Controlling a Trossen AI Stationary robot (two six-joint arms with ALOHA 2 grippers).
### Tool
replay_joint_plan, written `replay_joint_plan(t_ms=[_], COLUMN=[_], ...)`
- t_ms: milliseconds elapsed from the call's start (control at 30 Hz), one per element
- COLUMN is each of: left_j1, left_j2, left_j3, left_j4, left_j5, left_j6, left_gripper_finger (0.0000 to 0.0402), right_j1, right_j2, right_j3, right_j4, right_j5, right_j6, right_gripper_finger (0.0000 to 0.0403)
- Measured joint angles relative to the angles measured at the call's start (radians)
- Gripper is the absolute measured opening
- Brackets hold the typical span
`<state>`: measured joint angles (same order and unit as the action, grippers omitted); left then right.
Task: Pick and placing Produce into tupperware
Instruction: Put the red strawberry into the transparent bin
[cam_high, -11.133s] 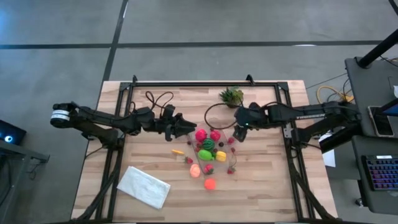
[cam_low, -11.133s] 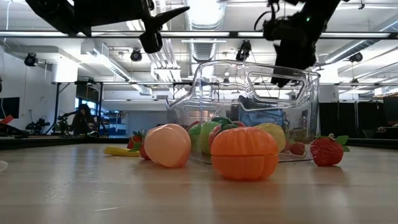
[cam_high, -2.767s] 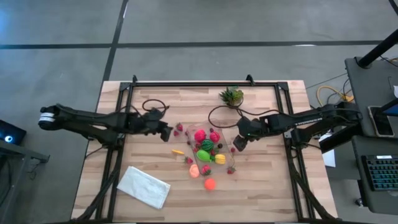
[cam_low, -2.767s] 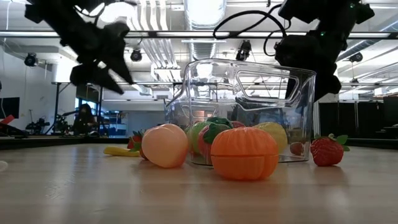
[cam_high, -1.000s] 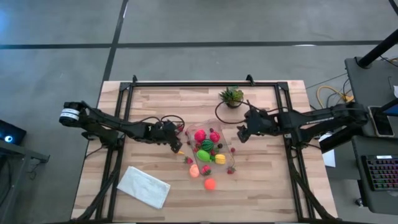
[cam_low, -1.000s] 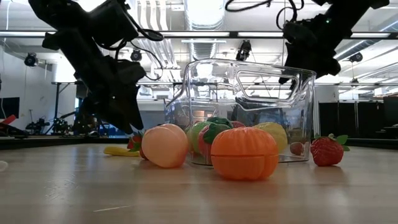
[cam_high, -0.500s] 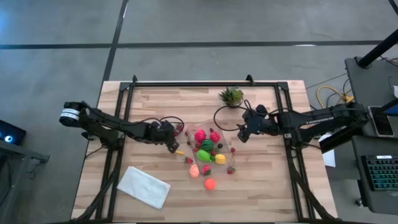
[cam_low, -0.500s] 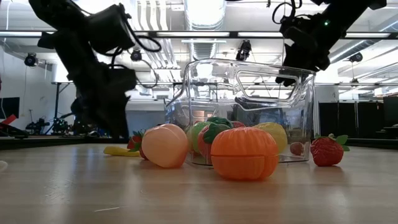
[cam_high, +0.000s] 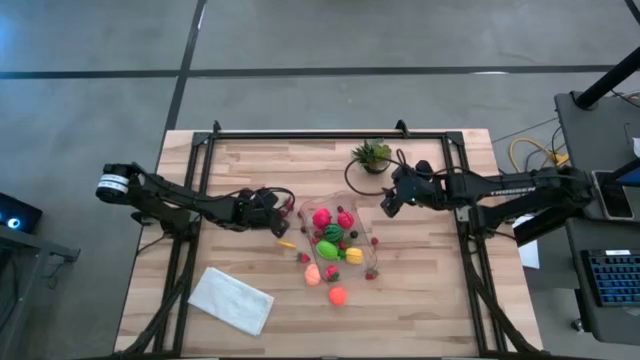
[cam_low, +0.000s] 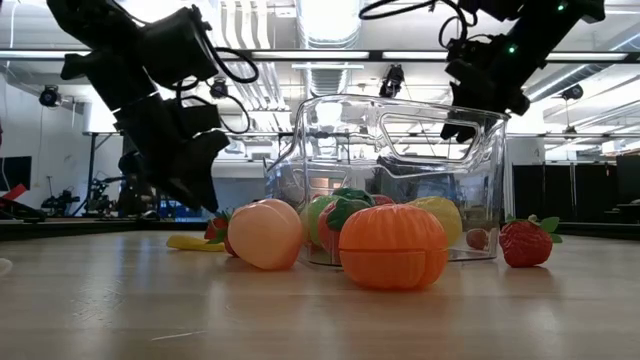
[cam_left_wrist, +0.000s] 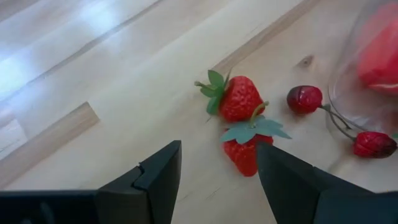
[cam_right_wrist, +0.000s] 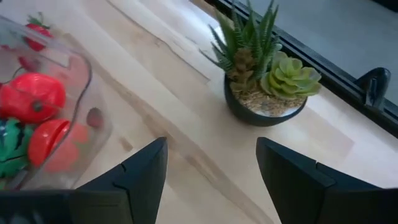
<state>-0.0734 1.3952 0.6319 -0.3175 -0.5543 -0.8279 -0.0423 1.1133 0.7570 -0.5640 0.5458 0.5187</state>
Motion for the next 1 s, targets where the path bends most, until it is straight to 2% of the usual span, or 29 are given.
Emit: replay_joint_plan(t_ms=[167, 367, 733, 1000], left_j1=[0.0, 0.0, 0.002, 0.001], left_j2=[0.023, 0.089, 0.171, 0.147], left_j3=[0.0, 0.01, 0.024, 0.033], left_j4=[0.059, 0.085, 0.131, 0.126], left_j5=[0.011, 0.131, 0.108, 0.099], left_j6=[0.022, 0.024, 0.024, 0.034], left_gripper_finger=[0.0191, 0.0191, 0.0191, 0.0191], right_j1=[-0.029, -0.043, -0.043, -0.043], right_j2=[0.0, 0.0, 0.0, 0.0], right_j3=[0.0, 0.001, 0.001, 0.0], right_j4=[0.0, 0.0, 0.0, -0.005], right_j5=[-0.002, -0.002, -0.002, -0.003], right_j6=[-0.021, -0.033, -0.031, -0.03], right_gripper_finger=[0.0237, 0.0237, 0.0237, 0.0237])
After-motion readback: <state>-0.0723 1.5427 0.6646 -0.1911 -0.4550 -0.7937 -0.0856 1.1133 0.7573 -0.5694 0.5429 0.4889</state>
